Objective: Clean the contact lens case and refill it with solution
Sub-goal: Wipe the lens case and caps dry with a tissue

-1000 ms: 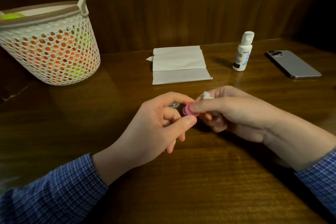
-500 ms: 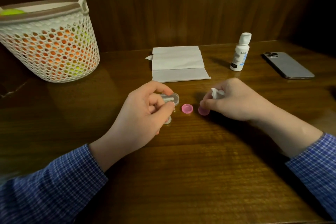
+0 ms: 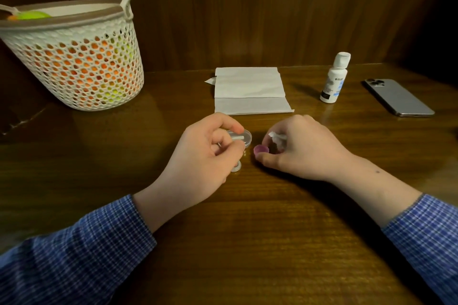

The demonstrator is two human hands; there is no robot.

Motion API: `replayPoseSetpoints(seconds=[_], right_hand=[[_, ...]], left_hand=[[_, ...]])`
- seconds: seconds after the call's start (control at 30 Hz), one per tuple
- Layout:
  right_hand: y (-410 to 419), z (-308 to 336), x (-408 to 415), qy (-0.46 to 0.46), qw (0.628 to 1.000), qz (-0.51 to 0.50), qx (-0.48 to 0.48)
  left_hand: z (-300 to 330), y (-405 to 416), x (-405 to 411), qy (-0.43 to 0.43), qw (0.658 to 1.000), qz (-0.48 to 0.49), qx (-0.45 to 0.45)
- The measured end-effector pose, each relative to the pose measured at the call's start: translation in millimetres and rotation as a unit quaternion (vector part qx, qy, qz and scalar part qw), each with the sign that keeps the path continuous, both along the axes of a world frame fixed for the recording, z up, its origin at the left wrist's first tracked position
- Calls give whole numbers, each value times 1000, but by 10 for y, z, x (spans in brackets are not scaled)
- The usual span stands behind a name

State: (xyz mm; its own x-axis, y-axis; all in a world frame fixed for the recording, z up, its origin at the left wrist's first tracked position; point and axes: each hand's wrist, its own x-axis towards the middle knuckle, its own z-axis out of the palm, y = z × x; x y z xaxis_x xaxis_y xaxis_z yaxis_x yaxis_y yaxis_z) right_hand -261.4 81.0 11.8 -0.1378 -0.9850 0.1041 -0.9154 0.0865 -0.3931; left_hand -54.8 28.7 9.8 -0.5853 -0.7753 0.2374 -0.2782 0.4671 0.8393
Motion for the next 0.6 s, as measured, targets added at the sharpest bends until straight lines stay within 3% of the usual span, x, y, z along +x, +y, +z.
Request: replayPoseSetpoints(seconds=[0.1, 0.17, 0.27, 0.33, 0.5, 0.6], right_hand=[[84, 51, 15, -105, 989, 54, -90], [169, 92, 34, -192, 966, 104, -137], [263, 127, 90, -258, 941, 150, -160], [284, 136, 116, -263, 937, 163, -164], [314, 149, 131, -270, 928, 188, -176], [316, 151, 107, -332, 915, 177, -145]], left_hand=[[73, 17, -18, 12, 998, 15, 62], [144, 15, -39, 27, 987, 8, 157], [240, 19, -69, 46, 940, -42, 337], [255, 39, -68, 46, 909, -96, 403], [216, 47, -32, 49, 861, -177, 474], [189, 39, -21, 70, 860, -192, 468]])
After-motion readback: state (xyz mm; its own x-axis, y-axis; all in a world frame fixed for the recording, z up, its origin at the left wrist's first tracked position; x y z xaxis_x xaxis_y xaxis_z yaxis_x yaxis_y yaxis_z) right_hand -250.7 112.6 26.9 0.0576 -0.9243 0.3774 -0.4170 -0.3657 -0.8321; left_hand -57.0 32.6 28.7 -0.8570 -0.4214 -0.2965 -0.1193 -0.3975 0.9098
